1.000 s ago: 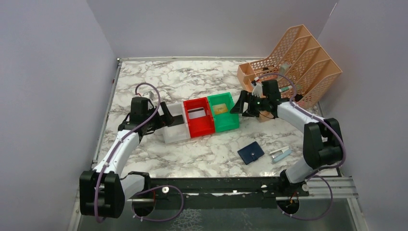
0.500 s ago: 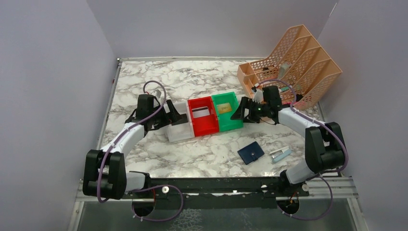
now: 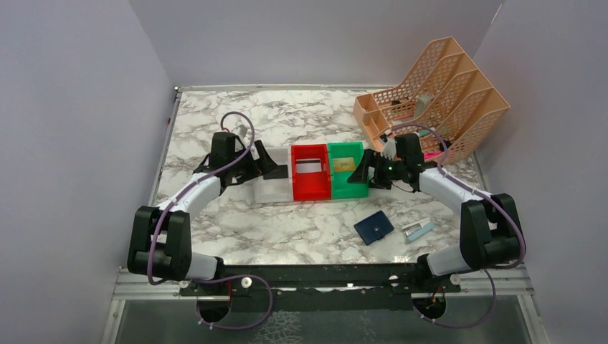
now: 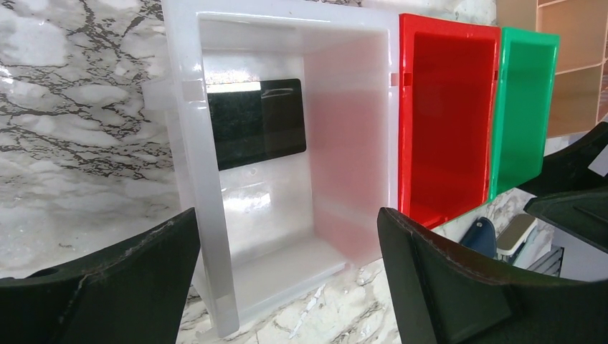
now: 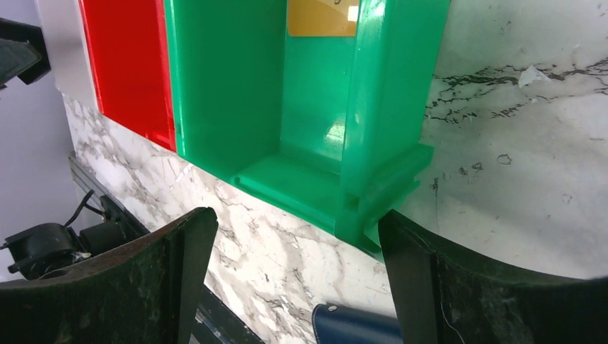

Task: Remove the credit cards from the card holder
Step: Adjust the storage box at the center of the board, then move the card holder to the center of the board.

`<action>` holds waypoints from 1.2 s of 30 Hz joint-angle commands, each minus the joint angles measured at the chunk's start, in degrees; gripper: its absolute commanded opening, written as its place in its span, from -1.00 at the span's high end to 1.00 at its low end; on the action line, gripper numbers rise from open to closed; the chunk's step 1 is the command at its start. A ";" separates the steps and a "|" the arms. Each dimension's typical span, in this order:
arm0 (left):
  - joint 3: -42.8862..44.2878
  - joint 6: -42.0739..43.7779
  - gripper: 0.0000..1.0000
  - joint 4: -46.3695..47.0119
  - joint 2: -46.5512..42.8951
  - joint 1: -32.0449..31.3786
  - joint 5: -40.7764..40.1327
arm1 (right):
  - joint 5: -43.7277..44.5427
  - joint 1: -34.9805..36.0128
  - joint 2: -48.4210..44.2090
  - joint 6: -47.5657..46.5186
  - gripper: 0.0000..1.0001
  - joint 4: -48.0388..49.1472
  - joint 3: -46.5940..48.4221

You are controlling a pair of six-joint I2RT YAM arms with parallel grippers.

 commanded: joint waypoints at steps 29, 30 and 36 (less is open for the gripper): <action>-6.55 2.31 -0.98 -13.62 -29.11 -0.53 -16.35 | 27.26 1.10 -18.64 12.31 -0.79 -31.91 -3.84; -6.67 2.17 -0.98 -13.67 -29.19 -0.56 -16.07 | 28.55 1.41 -18.66 13.59 -0.80 -33.41 -3.88; -7.98 2.23 -0.98 -14.02 -30.01 -0.57 -16.32 | 29.52 3.58 -20.68 20.22 -0.82 -33.22 -6.24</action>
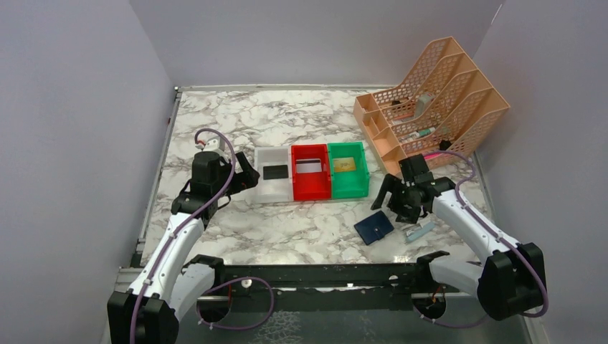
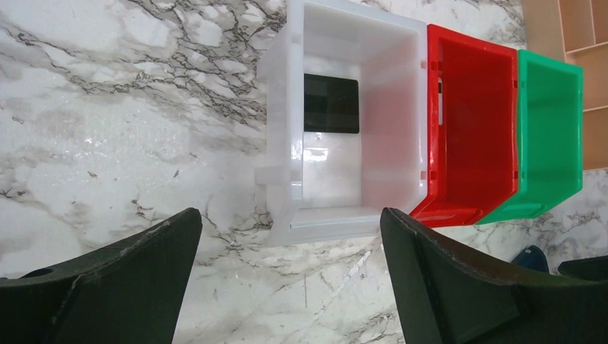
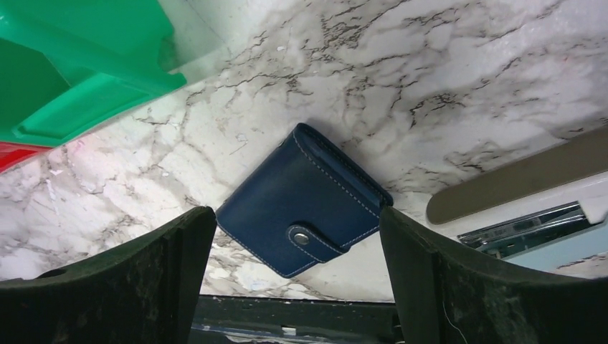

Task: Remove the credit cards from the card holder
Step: Move the card holder to the center of the board.

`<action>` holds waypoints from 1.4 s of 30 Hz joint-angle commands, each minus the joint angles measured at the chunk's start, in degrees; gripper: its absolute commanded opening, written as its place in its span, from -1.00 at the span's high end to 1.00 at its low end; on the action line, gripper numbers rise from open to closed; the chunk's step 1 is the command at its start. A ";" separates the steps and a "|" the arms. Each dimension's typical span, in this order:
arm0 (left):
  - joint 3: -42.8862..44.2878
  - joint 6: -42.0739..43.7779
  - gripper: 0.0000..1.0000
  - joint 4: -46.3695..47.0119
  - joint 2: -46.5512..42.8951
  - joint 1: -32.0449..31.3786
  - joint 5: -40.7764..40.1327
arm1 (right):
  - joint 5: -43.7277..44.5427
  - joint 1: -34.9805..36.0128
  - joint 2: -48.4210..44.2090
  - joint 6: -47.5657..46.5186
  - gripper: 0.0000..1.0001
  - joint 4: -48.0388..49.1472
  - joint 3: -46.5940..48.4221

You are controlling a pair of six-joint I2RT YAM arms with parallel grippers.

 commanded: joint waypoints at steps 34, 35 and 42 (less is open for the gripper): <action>-4.16 -5.16 -0.83 2.71 1.51 -10.20 12.80 | 14.43 43.26 13.86 -13.88 -0.60 22.23 6.44; -4.10 -5.61 -0.82 3.05 2.16 -12.21 13.00 | 17.28 43.28 12.55 -12.33 -0.64 21.43 6.20; -6.54 -9.62 -0.66 6.05 2.99 -22.41 10.82 | 17.00 43.23 3.81 9.96 -0.66 15.21 0.59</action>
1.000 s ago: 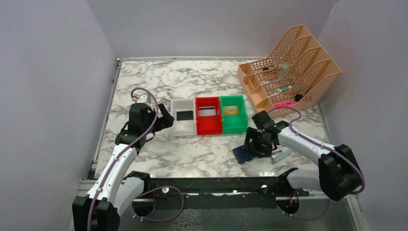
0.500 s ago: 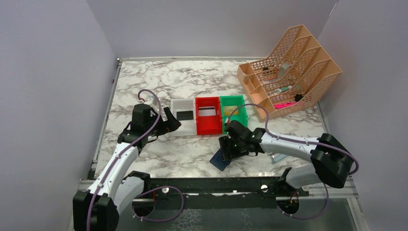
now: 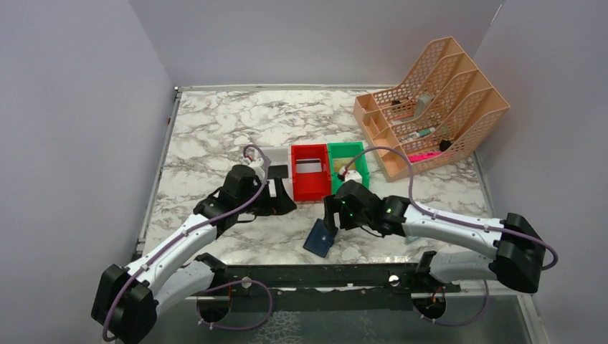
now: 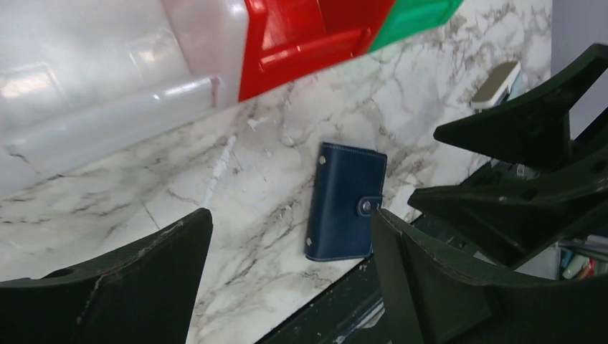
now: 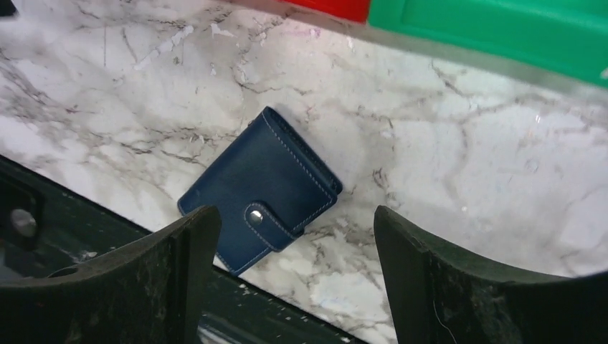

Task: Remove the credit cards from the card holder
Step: Move the card holder to the center of the board, then open the card holder at the center of the board.

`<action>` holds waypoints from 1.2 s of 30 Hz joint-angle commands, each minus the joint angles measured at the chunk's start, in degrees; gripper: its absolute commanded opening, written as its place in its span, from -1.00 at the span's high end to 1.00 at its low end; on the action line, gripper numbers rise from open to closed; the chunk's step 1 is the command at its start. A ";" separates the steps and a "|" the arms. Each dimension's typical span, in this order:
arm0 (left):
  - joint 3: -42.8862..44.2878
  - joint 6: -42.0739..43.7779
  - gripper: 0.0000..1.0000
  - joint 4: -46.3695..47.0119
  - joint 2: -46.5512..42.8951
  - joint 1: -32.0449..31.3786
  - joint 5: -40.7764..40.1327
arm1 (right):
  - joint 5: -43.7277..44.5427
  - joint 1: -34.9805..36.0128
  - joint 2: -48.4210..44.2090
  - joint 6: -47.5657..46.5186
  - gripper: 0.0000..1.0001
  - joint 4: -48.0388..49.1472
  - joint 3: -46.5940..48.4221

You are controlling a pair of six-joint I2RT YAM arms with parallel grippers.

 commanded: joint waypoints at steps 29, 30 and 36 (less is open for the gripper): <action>-12.86 -12.76 -0.33 16.59 9.54 -15.48 -7.08 | -5.01 -2.58 14.20 11.79 -0.31 9.34 3.09; -12.88 -12.96 -0.29 16.74 9.92 -15.48 -7.04 | -5.30 -2.57 13.41 10.82 -0.31 9.12 2.94; -13.52 -14.18 -0.01 16.71 10.04 -15.57 -7.63 | -6.60 -1.54 9.97 7.97 -0.30 7.38 1.53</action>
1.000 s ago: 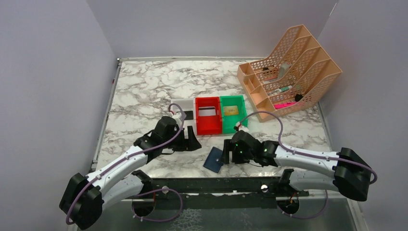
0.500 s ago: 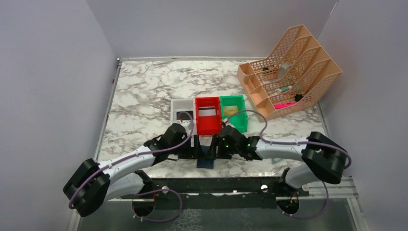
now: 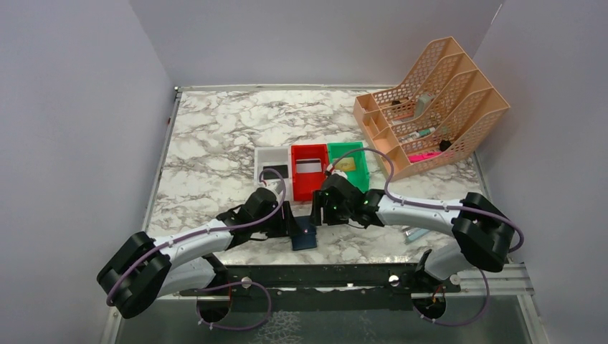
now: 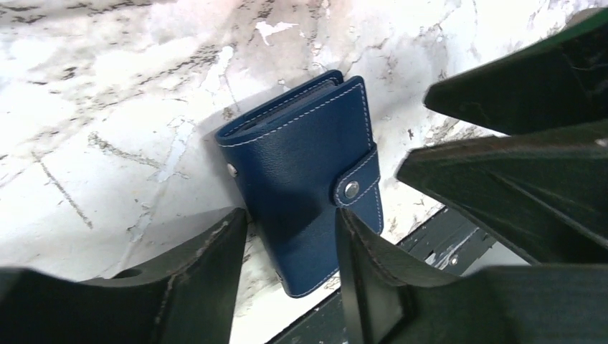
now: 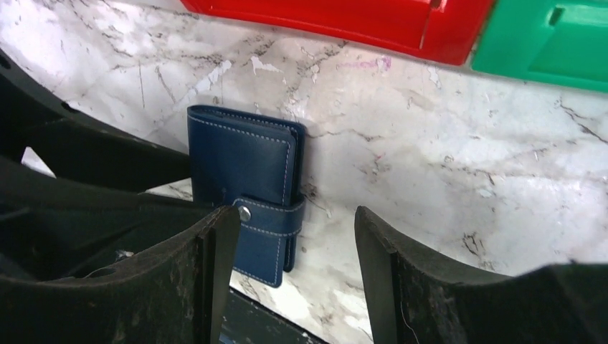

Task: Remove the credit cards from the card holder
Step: Open the card holder at the center of the board.

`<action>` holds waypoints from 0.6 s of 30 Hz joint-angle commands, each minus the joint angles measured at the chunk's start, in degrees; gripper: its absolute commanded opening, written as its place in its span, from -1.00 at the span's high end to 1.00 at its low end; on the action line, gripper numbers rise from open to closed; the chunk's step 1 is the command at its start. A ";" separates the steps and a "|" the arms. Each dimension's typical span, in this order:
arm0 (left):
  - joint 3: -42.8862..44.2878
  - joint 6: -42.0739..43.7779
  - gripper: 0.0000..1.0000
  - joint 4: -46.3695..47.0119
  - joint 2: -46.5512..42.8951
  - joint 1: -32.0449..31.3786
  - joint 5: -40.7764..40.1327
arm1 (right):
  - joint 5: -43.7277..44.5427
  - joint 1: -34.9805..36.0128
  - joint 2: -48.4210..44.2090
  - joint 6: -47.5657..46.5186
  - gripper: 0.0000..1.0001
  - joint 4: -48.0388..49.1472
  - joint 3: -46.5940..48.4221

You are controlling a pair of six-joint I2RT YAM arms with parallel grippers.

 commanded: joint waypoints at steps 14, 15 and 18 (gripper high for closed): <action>0.66 0.31 0.29 -2.67 4.82 -0.38 -3.66 | 4.83 6.33 0.17 -3.33 -0.19 -7.70 4.45; 0.49 0.31 0.29 -2.74 4.78 -0.38 -3.66 | 5.08 6.73 1.29 -3.44 -0.19 -8.32 5.32; -0.11 0.16 0.30 -2.90 4.24 -0.46 -3.58 | 8.03 8.49 4.78 -2.70 -0.17 -12.06 8.84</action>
